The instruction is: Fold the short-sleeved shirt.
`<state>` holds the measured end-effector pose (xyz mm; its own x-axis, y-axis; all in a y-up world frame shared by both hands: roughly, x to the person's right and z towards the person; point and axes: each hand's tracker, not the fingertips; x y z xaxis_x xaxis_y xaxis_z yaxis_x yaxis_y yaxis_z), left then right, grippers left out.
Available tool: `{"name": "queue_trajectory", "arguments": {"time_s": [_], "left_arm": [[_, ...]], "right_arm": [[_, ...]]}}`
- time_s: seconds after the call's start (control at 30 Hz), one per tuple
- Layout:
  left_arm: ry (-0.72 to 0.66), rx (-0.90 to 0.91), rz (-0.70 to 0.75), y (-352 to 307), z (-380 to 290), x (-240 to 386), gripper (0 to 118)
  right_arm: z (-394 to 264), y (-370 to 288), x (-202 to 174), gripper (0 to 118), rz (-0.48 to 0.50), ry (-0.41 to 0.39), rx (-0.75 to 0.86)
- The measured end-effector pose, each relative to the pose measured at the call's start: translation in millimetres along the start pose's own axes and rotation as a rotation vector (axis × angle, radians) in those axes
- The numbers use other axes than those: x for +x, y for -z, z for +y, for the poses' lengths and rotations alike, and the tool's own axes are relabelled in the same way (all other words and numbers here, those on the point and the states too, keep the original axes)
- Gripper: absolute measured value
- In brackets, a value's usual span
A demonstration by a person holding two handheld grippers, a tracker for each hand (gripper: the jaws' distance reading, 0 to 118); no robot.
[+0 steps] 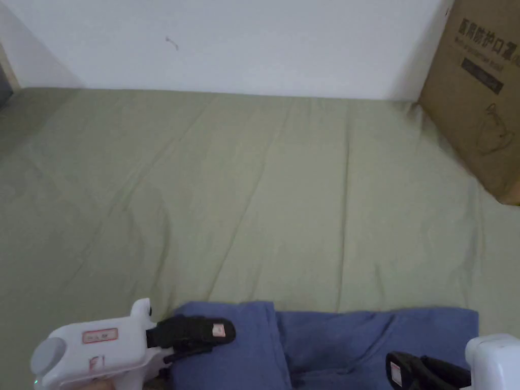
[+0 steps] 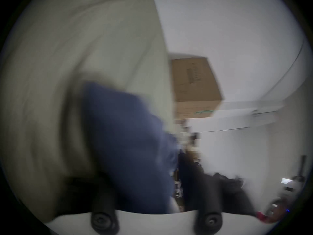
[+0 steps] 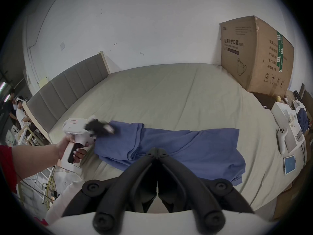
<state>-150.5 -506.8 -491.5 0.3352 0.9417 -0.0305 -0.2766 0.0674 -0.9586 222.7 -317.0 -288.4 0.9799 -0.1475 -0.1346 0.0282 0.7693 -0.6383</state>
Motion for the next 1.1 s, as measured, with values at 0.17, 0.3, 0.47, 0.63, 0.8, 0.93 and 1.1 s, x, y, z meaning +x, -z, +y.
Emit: {"name": "queue_trajectory", "arguments": {"time_s": [0.17,0.3,0.47,0.63,0.8,0.93,1.1], "left_arm": [[0.117,0.021,0.204,-5.8,-3.5,22.9,8],[0.238,-0.011,0.307,-40.7,-8.2,76.4,8],[0.442,0.029,0.761,-87.2,-21.1,152.7,8],[0.7,-0.021,1.084,-58.6,-40.5,195.2,8],[0.519,-0.086,0.818,17.2,-40.7,203.1,8],[0.431,-0.162,0.642,101.7,-46.8,203.3,14],[0.306,-0.209,0.373,143.9,-54.4,201.1,117]], "right_arm": [[1.3,-2.5,-0.1,0,0.013,-0.001,0.006],[1.4,-13.2,7.3,0,0.019,0.005,0.032],[-5.8,-27.0,21.7,0,0.023,0.04,0.065],[-17.8,-38.5,36.7,0,0.018,0.089,0.066],[-21.8,-55.2,52.5,0,-0.003,0.131,0.085],[-22.4,-65.2,63.6,0,-0.033,0.152,0.104],[-22.6,-67.3,71.7,0,-0.051,0.18,0.099]]}}
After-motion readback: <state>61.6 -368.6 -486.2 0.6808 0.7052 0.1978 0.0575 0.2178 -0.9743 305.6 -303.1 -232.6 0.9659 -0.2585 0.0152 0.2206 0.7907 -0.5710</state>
